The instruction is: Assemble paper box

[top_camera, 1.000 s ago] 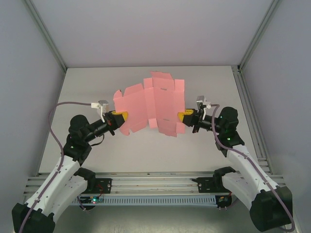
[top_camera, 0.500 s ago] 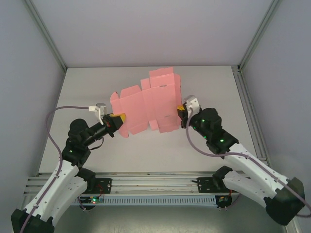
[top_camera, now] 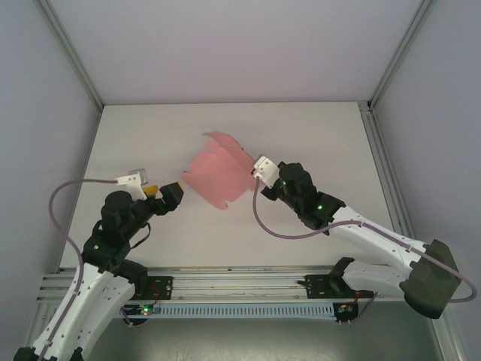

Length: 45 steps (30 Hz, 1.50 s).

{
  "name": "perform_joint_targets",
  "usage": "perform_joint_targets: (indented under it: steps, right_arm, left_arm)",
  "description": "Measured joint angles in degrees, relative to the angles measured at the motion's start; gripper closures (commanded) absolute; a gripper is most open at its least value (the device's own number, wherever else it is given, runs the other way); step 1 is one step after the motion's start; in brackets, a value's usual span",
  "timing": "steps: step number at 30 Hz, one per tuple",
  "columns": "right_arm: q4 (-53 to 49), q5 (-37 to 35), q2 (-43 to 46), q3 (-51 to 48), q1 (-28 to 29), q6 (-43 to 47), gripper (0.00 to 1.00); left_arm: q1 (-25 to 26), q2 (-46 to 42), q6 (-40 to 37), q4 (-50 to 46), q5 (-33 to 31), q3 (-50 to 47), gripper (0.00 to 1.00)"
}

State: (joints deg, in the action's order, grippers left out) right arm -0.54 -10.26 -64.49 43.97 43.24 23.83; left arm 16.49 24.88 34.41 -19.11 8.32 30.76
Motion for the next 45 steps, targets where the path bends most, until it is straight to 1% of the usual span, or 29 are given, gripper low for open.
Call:
perform_joint_targets:
  steps: [3, 6, 10, 13, 16, 21, 23, 27, 32, 37, 41, 45]
  right_arm:
    - [-6.4, 4.2, -2.8, 5.2, -0.3, 2.6, 1.0]
    - [-12.6, 5.1, -7.6, 11.8, -0.4, 7.3, 1.0]
    - [-13.0, 3.3, -13.5, 14.8, -1.3, 14.4, 1.0]
    - [-12.1, 2.9, -18.3, 14.9, -3.0, 19.6, 1.0]
    - [-7.4, 0.5, -23.1, 13.4, -3.4, 24.0, 1.0]
    - [10.4, -3.4, -27.5, 3.6, -3.0, 30.4, 1.0]
    - [15.7, -4.4, -28.9, 1.0, -3.0, 32.3, 1.0]
    - [21.8, -5.4, -31.3, -0.5, -2.8, 34.4, 1.0]
    - [25.7, -4.4, -31.1, -2.3, -2.5, 34.7, 1.0]
    - [25.6, -1.4, -28.4, -3.4, -2.5, 34.7, 1.0]
    - [25.6, 0.2, -27.1, -3.6, -2.5, 34.5, 1.0]
    - [25.3, 0.7, -26.5, -3.7, -2.5, 34.4, 1.0]
  left_arm:
    - [0.0, -1.2, 0.3, -2.4, -1.9, 1.3, 0.0]
    - [0.0, 1.6, 0.0, -3.9, -2.3, 4.6, 0.0]
    - [0.0, 8.4, -0.5, -4.0, -4.1, 10.1, 0.0]
    - [0.0, 13.6, -0.5, -3.2, -4.6, 11.4, 0.0]
    - [0.0, 18.6, -0.4, -3.2, -5.0, 11.4, 0.0]
    - [0.0, 25.4, -0.5, -3.2, -5.6, 11.6, 0.0]
    - [0.0, 28.0, -0.5, -3.2, -5.6, 12.3, 0.0]
    - [0.0, 34.4, -1.0, -3.0, -5.8, 15.1, 0.0]
    - [0.0, 44.2, -2.9, -2.5, -5.8, 19.5, 0.0]
    - [-0.5, 52.0, -4.0, -2.1, -5.0, 22.7, 0.0]
    - [-1.1, 56.6, -4.6, -0.9, -2.2, 24.4, 0.0]
    - [-1.1, 59.5, -6.0, 1.6, 3.2, 24.9, 0.0]
